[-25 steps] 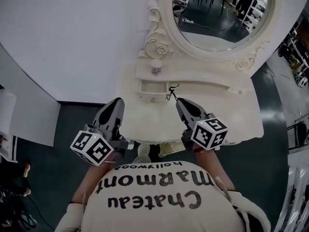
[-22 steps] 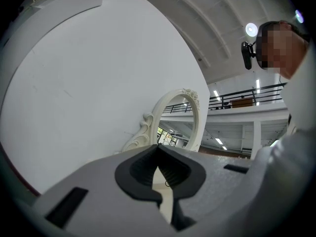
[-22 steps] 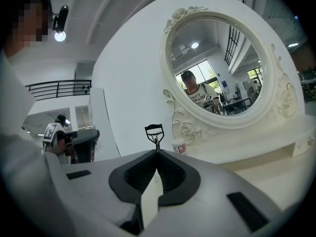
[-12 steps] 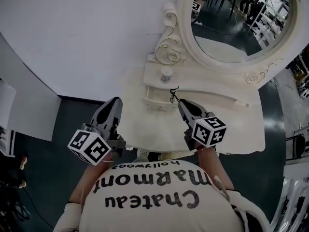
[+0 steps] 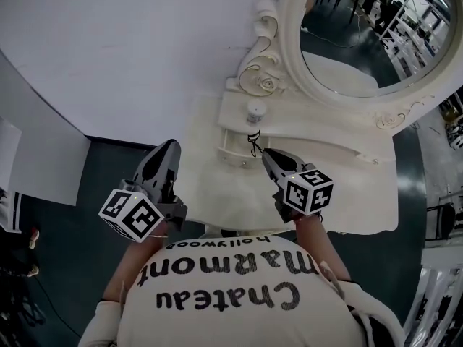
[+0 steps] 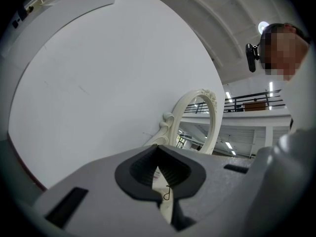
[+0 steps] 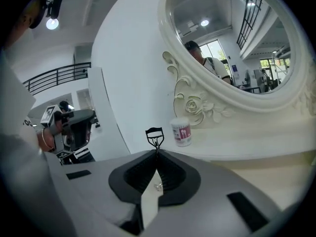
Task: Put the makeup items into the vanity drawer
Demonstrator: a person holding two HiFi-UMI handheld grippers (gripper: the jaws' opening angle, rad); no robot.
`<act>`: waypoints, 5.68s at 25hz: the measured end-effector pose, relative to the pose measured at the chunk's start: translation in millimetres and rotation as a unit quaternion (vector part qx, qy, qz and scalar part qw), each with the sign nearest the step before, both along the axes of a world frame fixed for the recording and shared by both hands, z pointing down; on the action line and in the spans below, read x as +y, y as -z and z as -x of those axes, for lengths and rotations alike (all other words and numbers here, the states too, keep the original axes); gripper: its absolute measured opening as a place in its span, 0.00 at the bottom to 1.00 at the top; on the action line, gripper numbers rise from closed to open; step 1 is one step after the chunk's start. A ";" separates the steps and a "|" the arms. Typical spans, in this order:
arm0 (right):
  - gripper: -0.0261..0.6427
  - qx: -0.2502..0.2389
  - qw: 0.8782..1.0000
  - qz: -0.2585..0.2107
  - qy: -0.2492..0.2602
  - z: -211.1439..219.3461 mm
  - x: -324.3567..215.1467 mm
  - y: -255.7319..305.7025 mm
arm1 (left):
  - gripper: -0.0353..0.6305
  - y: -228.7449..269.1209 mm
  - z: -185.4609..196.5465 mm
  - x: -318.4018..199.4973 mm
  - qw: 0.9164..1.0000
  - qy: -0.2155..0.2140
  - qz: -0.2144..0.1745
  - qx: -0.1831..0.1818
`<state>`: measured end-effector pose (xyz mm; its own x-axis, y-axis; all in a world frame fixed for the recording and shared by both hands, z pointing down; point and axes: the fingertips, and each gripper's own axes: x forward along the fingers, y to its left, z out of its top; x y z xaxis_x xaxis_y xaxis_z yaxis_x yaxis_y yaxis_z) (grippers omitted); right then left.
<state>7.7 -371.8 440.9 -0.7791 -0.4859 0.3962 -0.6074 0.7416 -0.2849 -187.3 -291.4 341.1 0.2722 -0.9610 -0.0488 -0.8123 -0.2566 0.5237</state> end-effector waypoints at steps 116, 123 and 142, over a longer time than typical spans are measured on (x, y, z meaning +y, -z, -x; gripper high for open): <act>0.09 0.255 0.948 0.129 0.138 52.5 -33.4 -96.9 | 0.06 -135.1 12.2 -136.3 0.989 -0.102 0.098 0.033; 0.09 0.262 0.947 0.132 0.132 51.1 -34.3 -98.8 | 0.06 -134.7 17.5 -133.0 0.990 -0.099 0.099 0.035; 0.09 0.266 0.947 0.142 0.107 36.2 -38.9 -102.2 | 0.06 -133.9 19.1 -126.0 0.991 -0.088 0.094 0.035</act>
<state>-28.4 -410.8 543.1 -0.5011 -0.1537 0.8517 -0.5653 0.8033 -0.1876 -206.5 -417.3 475.0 0.4383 -0.8930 0.1019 -0.7239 -0.2835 0.6289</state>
